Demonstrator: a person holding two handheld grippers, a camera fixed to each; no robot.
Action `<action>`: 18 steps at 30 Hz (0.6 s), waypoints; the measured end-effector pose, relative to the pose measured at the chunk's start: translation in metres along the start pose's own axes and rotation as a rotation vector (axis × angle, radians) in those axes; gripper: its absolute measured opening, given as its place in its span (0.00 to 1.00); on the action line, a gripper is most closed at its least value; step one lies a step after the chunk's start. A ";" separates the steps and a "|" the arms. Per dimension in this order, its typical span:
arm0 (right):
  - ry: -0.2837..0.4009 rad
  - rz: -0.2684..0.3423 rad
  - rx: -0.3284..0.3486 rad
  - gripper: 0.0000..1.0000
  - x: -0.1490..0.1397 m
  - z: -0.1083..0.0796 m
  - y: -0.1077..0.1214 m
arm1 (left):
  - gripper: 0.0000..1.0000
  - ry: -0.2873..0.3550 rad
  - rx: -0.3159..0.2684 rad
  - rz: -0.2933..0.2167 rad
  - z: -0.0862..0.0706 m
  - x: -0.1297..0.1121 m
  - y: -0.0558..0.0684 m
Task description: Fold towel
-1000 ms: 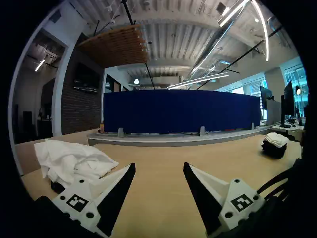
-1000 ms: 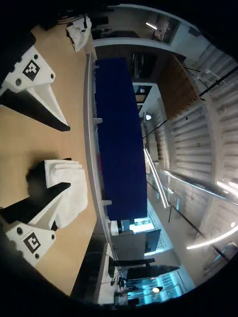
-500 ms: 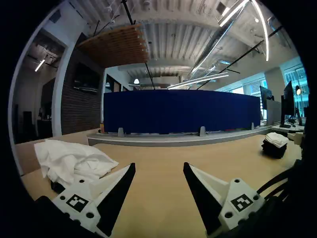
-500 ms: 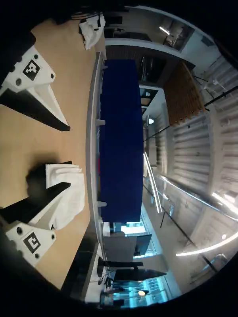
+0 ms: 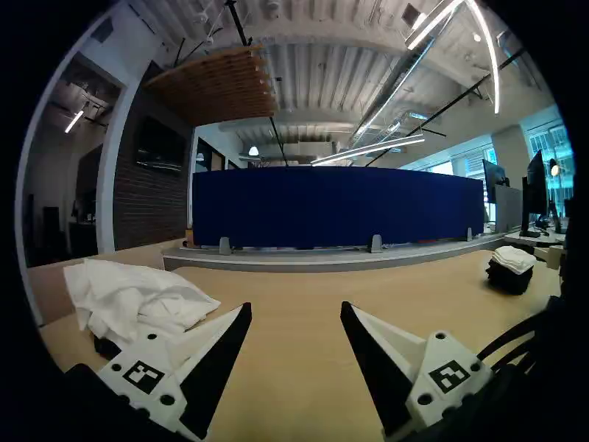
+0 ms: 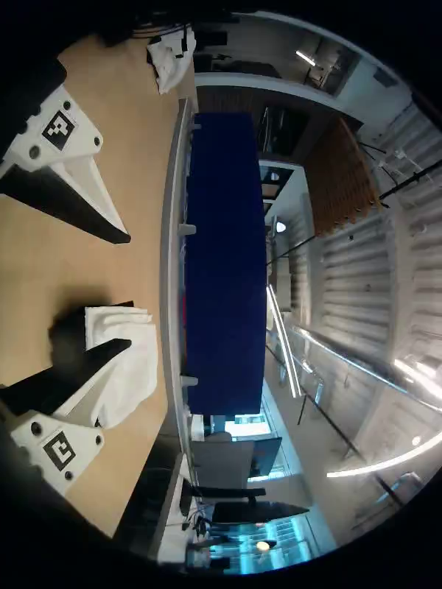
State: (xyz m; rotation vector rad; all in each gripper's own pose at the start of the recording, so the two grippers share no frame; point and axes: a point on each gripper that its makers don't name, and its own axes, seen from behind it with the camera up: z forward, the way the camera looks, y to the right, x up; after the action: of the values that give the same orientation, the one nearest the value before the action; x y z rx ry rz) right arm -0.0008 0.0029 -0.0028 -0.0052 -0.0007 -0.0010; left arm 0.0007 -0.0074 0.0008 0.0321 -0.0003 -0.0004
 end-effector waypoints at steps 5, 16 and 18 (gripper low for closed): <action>0.000 0.000 0.000 1.00 0.000 0.001 0.000 | 0.90 0.000 0.000 0.000 0.001 0.000 0.000; 0.000 0.000 0.000 1.00 -0.001 0.001 0.000 | 0.89 0.000 0.000 0.000 0.000 0.000 0.000; 0.000 0.000 0.000 1.00 -0.001 0.001 0.000 | 0.89 0.000 0.000 0.000 0.001 0.000 0.000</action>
State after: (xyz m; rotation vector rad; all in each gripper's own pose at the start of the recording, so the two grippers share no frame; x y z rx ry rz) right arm -0.0018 0.0028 -0.0019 -0.0054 -0.0006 -0.0007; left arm 0.0009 -0.0072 0.0013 0.0321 -0.0004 -0.0008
